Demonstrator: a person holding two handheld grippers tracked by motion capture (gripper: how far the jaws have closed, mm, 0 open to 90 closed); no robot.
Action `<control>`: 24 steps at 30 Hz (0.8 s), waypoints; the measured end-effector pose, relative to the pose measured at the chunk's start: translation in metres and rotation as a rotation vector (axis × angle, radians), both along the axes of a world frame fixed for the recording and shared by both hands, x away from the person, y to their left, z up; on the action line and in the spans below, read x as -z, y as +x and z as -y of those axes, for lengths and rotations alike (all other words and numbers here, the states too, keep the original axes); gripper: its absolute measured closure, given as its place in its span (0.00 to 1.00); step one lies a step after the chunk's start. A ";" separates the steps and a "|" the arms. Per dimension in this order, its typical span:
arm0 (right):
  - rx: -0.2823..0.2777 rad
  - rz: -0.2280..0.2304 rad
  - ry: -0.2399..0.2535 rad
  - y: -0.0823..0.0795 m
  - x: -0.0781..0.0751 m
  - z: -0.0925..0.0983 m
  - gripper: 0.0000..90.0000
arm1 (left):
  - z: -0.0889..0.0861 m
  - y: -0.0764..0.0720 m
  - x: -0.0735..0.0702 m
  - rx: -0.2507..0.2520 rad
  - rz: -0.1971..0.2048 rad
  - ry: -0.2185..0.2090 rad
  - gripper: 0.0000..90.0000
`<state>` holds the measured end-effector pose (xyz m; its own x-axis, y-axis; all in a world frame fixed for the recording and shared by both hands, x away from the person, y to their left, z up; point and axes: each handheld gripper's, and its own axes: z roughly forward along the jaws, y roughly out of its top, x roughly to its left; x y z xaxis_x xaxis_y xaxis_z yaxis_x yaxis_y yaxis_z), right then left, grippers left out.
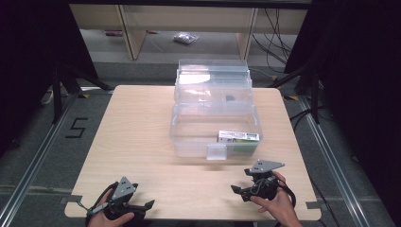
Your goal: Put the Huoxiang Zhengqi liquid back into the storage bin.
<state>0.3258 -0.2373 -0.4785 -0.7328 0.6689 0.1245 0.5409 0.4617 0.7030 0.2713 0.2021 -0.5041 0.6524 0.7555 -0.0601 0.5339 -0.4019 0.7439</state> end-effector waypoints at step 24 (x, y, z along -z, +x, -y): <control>0.026 -0.058 -0.044 -0.023 0.011 0.001 0.19 | 0.000 0.001 0.002 -0.014 -0.004 -0.002 0.17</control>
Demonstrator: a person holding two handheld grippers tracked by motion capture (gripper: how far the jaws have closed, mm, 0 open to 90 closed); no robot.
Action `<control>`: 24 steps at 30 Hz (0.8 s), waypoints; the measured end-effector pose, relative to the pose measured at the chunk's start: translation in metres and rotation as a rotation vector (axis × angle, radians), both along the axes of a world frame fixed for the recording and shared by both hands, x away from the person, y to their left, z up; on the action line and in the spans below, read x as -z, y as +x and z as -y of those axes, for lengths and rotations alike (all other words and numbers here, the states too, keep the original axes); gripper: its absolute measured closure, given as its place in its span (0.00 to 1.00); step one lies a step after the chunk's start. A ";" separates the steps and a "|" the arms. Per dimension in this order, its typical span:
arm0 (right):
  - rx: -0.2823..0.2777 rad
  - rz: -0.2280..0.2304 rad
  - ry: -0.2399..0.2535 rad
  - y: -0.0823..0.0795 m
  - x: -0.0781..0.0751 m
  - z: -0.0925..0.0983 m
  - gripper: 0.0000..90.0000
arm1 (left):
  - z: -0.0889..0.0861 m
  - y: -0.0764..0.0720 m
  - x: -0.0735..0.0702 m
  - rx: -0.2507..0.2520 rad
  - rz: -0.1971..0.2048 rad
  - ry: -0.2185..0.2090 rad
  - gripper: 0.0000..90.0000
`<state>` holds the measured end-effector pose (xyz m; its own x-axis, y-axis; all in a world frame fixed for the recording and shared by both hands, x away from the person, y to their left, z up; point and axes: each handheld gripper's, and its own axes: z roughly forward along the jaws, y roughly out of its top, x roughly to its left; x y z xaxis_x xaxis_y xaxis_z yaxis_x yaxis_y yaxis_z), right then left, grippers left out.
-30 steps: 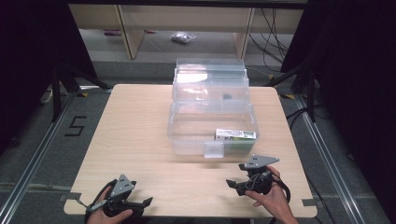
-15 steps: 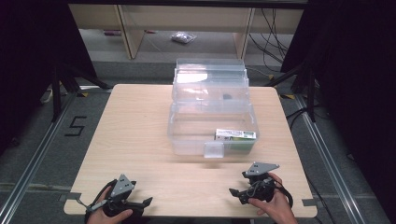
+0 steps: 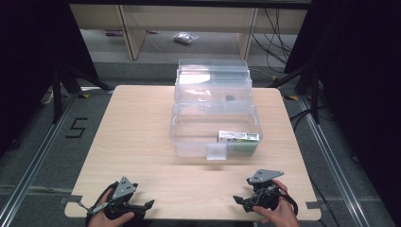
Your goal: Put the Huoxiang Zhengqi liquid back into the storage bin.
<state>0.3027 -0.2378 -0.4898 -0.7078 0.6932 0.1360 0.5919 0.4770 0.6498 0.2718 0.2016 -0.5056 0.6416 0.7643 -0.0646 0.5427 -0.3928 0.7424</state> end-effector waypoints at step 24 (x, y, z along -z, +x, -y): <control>0.033 0.072 -0.015 -0.010 -0.003 0.008 0.18 | -0.001 0.001 0.000 0.015 -0.003 0.028 0.17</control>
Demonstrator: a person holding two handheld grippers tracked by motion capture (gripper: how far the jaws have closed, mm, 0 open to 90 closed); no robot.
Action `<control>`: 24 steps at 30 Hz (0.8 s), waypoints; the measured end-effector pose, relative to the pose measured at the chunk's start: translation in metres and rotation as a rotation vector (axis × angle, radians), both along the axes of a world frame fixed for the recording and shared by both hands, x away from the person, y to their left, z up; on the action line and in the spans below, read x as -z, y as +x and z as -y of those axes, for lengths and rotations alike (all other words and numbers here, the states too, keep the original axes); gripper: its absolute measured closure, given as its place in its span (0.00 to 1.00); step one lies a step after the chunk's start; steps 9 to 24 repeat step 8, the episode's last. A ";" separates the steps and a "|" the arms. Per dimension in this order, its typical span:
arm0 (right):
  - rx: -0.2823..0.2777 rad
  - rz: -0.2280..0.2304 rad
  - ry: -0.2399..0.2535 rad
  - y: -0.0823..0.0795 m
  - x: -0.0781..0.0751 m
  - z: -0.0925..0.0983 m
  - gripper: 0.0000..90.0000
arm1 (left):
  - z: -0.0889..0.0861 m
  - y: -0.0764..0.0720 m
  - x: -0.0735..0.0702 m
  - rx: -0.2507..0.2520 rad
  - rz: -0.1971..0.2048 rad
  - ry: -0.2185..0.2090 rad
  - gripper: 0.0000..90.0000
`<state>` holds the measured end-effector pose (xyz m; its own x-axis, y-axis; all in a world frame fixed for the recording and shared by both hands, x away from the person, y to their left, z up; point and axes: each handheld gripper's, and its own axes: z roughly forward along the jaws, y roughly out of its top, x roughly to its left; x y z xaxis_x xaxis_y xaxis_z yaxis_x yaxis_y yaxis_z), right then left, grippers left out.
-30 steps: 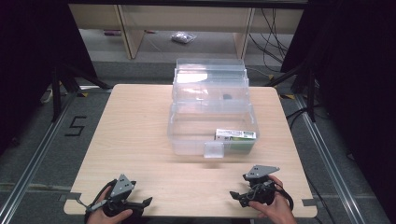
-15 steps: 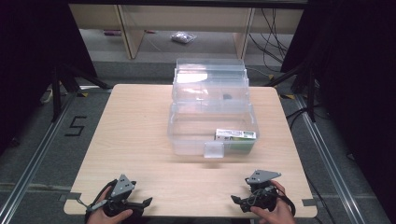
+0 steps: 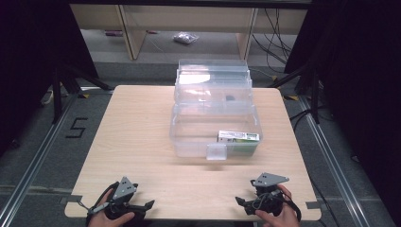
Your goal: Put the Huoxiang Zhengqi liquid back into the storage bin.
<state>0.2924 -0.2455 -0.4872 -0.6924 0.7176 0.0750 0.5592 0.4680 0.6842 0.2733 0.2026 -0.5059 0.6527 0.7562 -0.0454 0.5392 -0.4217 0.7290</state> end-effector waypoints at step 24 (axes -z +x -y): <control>0.018 0.004 0.020 -0.001 -0.003 0.000 0.18 | 0.001 -0.001 0.000 -0.004 0.004 -0.014 0.17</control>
